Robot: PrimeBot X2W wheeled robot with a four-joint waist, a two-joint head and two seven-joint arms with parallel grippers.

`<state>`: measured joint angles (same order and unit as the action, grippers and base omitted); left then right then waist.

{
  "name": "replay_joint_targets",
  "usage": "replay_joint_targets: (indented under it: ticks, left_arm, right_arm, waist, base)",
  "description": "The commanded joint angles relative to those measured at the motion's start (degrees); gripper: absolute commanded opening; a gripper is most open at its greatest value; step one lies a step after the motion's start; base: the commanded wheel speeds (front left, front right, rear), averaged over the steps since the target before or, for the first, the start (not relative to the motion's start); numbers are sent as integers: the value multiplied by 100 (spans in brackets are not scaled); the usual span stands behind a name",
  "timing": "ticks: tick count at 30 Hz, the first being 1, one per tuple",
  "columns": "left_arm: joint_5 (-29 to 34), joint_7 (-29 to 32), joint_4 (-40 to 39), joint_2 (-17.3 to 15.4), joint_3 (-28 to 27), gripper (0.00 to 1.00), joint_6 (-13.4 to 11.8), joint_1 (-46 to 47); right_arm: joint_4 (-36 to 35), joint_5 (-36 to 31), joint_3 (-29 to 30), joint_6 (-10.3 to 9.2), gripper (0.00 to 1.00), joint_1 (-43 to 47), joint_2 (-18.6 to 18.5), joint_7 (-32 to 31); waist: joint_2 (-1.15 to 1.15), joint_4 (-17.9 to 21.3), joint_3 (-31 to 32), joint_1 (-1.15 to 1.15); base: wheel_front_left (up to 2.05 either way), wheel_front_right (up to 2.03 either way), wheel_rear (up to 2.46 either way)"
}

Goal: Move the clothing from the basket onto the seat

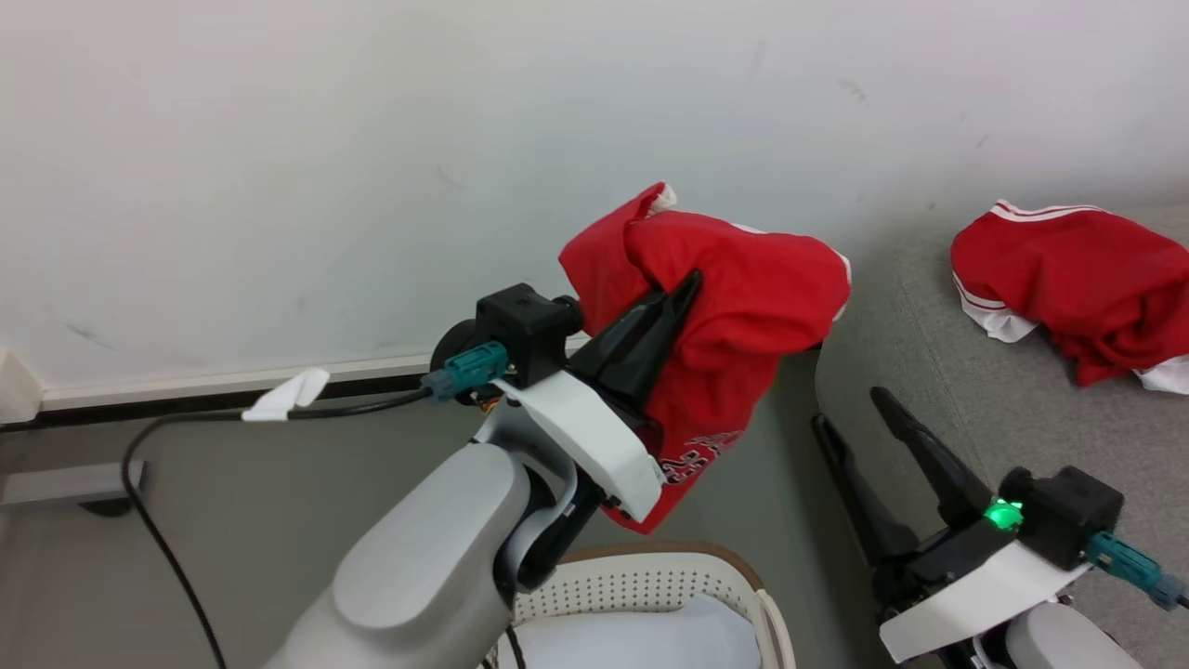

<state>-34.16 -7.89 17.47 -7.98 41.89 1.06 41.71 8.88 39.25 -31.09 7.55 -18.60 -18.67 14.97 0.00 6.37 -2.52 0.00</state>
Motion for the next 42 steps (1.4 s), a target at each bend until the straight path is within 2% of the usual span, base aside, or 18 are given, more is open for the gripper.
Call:
replay_joint_targets:
  ticks: [1, 8, 14, 21, 26, 27, 28, 29, 42]
  left_arm:
    - [-85, 19, -26, -15, -6, 0, 14, -72]
    - [-147, 201, -274, 137, 265, 0, 123, -138]
    - [-268, 398, -374, 300, 603, 0, 283, -192]
    - [-585, 610, -365, 416, 906, 0, 435, -234]
    - [-670, 613, -335, 436, 952, 0, 443, -166]
    - [-678, 607, -325, 437, 953, 0, 438, -158]
    - [-684, 603, -317, 438, 949, 0, 433, -151]
    - [-688, 600, -312, 438, 947, 0, 433, -145]
    - [-795, 413, -31, 297, 749, 0, 299, -222]
  right_arm:
    - [30, 33, -42, -13, 100, -66, -15, 17]
    - [833, 473, -942, -13, 100, -786, -25, 17]
    - [1517, 920, -1746, -13, 100, -1338, -211, 17]
    - [1425, 1200, -2224, -13, 100, -1684, -424, 17]
    - [1180, 1315, -2398, -13, 100, -1672, -483, 17]
    - [1126, 1322, -2399, -13, 48, -1647, -480, 18]
    - [1067, 1315, -2379, -13, 18, -1620, -479, 18]
    - [1032, 1321, -2356, -13, 0, -1587, -486, 17]
    - [763, 1327, -2134, -13, 0, -1217, -622, 18]
  waist:
    - [0, -25, 2, 0]
    - [0, -320, 36, 0]
    - [0, -745, 66, 0]
    - [0, -1207, 154, 0]
    - [0, -1400, 183, 0]
    - [0, -1423, 187, 0]
    - [0, -1435, 188, 0]
    - [0, -1446, 188, 0]
    - [0, -1245, 183, 0]
  base:
    - [0, 0, 0]
    - [0, 0, 0]
    - [0, 0, 0]
    - [0, 0, 0]
    - [0, 0, 0]
    - [0, 0, 0]
    - [0, 0, 0]
    - [0, 0, 0]
    - [0, 0, 0]
